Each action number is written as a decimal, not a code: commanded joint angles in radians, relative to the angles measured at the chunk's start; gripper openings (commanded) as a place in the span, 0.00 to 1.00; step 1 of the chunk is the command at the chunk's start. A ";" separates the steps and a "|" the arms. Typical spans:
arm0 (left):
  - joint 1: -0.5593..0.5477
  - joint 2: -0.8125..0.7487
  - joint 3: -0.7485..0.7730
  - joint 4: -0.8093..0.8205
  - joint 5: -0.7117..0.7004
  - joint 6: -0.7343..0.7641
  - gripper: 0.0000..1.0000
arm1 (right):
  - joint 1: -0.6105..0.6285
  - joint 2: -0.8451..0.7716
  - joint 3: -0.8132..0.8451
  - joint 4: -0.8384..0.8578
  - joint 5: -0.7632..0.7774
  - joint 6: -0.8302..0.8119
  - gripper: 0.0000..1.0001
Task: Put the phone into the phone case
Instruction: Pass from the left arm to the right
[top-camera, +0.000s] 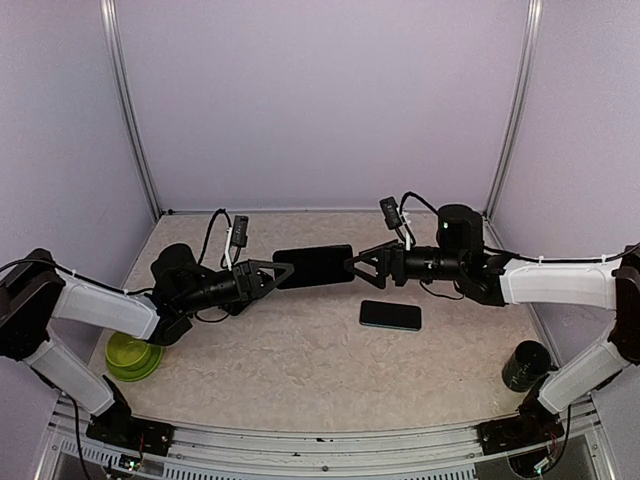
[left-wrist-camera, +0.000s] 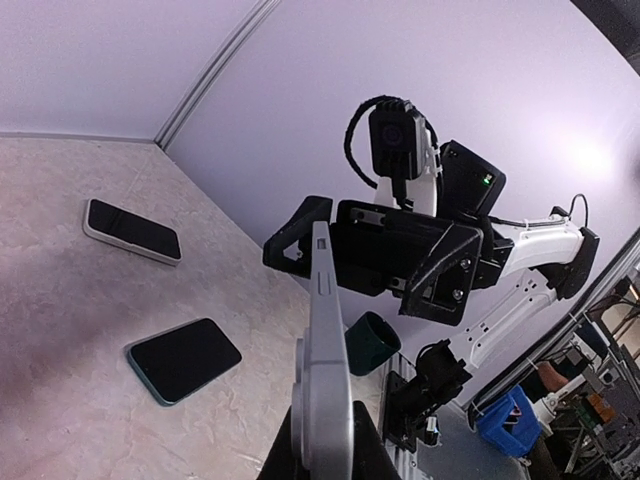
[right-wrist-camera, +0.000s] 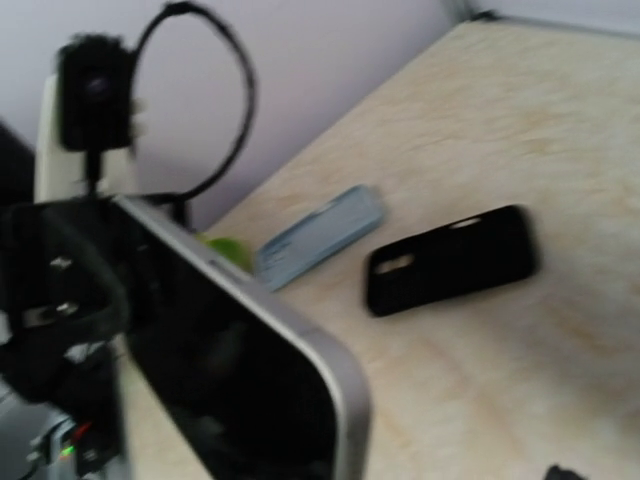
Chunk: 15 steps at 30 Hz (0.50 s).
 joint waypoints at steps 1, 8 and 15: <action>0.002 0.009 -0.017 0.179 0.034 -0.046 0.00 | -0.008 0.035 -0.004 0.082 -0.148 0.055 0.94; -0.014 0.065 -0.001 0.231 0.055 -0.081 0.00 | -0.008 0.101 0.026 0.127 -0.249 0.138 0.89; -0.026 0.102 0.010 0.240 0.060 -0.083 0.00 | -0.010 0.173 0.039 0.238 -0.352 0.275 0.83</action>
